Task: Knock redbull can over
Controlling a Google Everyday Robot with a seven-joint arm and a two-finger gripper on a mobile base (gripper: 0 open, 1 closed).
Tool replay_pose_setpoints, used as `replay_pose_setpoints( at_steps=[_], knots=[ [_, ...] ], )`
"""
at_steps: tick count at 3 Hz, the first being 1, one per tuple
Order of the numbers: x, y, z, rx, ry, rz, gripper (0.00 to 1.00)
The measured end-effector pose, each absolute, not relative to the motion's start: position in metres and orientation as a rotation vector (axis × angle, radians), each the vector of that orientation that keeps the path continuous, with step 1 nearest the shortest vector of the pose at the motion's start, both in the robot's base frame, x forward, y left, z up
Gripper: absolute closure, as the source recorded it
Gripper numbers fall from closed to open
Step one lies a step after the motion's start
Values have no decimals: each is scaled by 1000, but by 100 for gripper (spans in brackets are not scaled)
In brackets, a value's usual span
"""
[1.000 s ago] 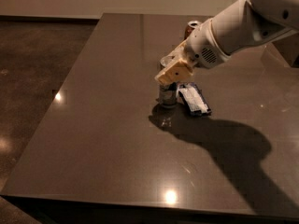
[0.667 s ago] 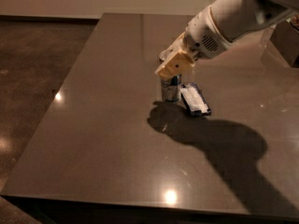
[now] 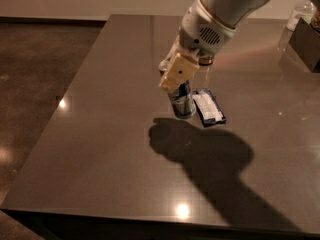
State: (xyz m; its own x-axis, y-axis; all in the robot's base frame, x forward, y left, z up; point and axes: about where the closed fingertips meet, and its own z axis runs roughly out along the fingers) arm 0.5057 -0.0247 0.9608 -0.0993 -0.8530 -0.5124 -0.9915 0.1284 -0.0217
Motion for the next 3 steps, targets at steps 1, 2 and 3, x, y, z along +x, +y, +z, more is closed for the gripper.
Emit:
replay_pose_setpoints(
  at_steps=[1,2,3],
  knots=[
    [502,-16,954,-1869,2027,437,100],
    [504,-6,944,-1939,2037,403,100],
    [506,1,935,-1989,2049,357,90]
  ],
)
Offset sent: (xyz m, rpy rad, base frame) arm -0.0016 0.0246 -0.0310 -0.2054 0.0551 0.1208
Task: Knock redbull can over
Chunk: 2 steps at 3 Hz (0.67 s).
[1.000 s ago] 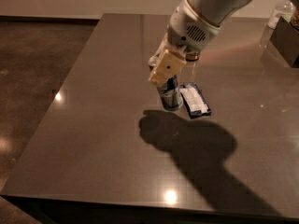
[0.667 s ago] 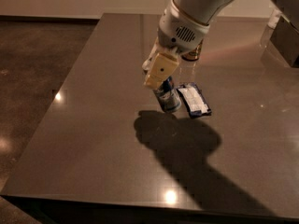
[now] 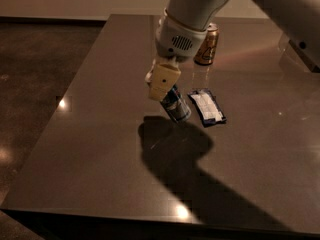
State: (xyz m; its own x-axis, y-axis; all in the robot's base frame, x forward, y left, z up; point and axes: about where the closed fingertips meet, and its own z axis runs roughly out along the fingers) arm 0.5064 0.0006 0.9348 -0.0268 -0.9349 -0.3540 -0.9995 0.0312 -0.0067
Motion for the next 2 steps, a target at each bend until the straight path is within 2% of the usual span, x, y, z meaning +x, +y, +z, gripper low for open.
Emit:
replay_pose_setpoints(
  at_steps=[1,2],
  knots=[
    [510,5,926,-2028,2066,314,68],
    [517,8,913,-2064,2090,277,36]
  ],
)
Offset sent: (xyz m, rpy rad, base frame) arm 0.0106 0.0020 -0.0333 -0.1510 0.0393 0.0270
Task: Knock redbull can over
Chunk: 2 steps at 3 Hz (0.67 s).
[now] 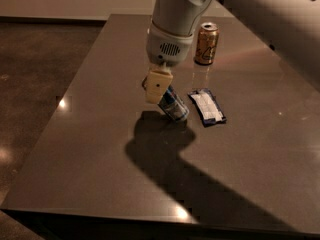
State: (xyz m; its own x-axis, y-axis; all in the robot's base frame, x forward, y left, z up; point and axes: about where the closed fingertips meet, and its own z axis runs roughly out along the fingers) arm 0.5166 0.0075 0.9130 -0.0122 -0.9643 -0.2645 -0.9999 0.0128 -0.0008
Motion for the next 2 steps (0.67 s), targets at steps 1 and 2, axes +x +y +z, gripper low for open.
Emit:
replay_pose_setpoints(
  at_steps=[1,2],
  knots=[
    [519,8,906,-2074,2105,265,13],
    [521,7,899,-2071,2121,262,0]
  ],
)
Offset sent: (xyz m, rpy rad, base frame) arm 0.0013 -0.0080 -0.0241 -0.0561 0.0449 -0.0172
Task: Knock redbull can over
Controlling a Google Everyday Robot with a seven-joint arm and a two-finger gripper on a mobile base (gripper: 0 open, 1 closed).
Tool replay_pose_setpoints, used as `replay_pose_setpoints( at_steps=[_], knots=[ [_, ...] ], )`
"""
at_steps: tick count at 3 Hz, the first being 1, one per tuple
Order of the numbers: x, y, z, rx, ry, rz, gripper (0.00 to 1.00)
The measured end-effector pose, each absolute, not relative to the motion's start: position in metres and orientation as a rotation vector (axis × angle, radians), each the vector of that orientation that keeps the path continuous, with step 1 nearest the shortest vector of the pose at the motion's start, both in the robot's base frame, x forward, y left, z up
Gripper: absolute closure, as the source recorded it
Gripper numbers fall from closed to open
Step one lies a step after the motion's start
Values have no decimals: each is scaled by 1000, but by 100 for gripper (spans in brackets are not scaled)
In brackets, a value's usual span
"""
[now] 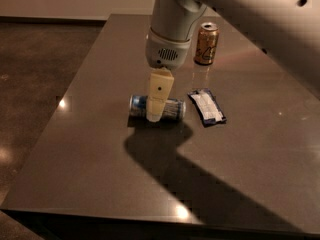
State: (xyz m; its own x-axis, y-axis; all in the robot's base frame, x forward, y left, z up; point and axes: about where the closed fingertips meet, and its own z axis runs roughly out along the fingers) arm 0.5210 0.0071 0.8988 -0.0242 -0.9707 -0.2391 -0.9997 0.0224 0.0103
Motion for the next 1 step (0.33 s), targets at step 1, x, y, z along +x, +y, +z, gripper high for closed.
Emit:
replay_pose_setpoints(
  at_steps=[1],
  knots=[
    [521,7,899,-2071,2121,262,0]
  ],
)
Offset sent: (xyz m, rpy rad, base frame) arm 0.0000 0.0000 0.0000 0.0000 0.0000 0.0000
